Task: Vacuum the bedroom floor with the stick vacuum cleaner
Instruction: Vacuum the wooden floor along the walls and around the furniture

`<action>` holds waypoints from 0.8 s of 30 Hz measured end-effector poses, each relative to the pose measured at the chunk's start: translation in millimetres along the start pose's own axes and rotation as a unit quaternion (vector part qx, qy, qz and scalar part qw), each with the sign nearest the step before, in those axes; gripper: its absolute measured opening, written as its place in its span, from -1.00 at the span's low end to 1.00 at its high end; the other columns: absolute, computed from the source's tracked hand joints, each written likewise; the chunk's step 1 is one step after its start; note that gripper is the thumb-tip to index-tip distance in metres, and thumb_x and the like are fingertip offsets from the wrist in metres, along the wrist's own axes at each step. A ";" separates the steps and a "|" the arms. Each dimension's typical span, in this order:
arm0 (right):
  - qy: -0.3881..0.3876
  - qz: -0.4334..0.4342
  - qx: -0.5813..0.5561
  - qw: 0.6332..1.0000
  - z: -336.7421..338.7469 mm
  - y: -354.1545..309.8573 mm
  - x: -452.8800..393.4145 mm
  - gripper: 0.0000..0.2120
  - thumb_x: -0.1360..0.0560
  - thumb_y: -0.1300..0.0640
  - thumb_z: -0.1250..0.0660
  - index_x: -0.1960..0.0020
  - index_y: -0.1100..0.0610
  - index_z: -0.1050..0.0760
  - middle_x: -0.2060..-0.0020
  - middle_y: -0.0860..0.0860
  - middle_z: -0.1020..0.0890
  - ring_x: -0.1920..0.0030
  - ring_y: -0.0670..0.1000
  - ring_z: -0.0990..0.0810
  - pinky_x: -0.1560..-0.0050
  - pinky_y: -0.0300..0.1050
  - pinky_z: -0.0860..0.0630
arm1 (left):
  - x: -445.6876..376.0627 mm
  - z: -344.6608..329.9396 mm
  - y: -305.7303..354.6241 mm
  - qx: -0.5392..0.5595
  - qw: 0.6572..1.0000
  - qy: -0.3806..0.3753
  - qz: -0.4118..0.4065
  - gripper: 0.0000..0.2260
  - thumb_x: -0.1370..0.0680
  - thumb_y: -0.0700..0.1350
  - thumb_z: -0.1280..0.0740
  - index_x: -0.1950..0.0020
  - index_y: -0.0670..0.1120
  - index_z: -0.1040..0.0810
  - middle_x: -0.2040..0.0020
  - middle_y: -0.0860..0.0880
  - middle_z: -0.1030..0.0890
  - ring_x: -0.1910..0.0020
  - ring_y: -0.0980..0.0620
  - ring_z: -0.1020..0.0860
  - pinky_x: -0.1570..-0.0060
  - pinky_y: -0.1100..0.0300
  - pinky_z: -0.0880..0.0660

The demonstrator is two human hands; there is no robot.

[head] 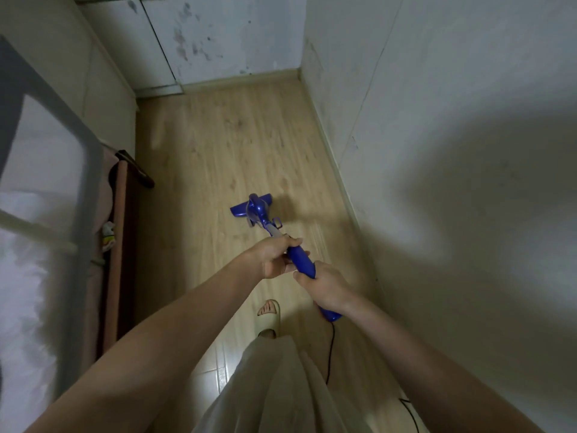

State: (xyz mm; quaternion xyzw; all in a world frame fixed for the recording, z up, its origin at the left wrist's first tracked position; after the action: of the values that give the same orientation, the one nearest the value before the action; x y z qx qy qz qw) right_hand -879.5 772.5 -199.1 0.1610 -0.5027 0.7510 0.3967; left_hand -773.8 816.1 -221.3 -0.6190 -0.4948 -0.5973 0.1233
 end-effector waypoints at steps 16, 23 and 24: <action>0.011 -0.020 -0.068 0.997 -20.8 -82.9 -164.9 -0.77 -0.60 -0.04 -0.22 -0.03 0.13 -0.33 0.31 0.03 -0.48 0.48 -0.03 -0.44 0.50 -0.18 -0.43 | -98.9 84.1 132.4 0.019 0.998 0.035 -0.058 -0.72 -0.61 -0.22 -0.25 -0.31 -0.19 -0.37 0.07 -0.11 -0.51 0.15 0.02 -0.54 0.12 0.11 -0.51; 0.025 -0.018 -0.074 0.997 -33.4 -103.7 -200.5 -0.77 -0.60 -0.04 -0.22 -0.05 0.12 -0.34 0.29 0.01 -0.48 0.44 -0.05 -0.44 0.44 -0.17 -0.48 | -121.6 112.9 159.4 0.018 0.997 0.034 -0.066 -0.75 -0.60 -0.22 -0.27 -0.27 -0.17 -0.37 0.07 -0.10 -0.51 0.14 0.00 -0.55 0.18 0.13 -0.54; 0.028 -0.015 -0.076 0.997 -35.1 -104.8 -203.3 -0.77 -0.60 -0.04 -0.22 -0.05 0.13 -0.34 0.29 0.01 -0.48 0.44 -0.04 -0.44 0.42 -0.13 -0.51 | -122.9 115.4 161.0 0.015 0.997 0.034 -0.064 -0.75 -0.60 -0.22 -0.28 -0.27 -0.17 -0.38 0.07 -0.10 -0.51 0.14 0.00 -0.55 0.18 0.12 -0.54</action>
State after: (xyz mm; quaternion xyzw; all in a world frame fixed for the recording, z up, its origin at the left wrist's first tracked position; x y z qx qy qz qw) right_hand -665.8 734.1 -279.1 0.1167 -0.5449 0.7087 0.4326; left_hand -555.2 767.5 -286.1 -0.5633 -0.5379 -0.6174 0.1105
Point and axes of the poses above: each hand's wrist, its own x-axis away from the middle knuckle, its own z-axis out of the back of the hand, y = z × x, the point moved 6 cm from there along -x, towards the middle knuckle
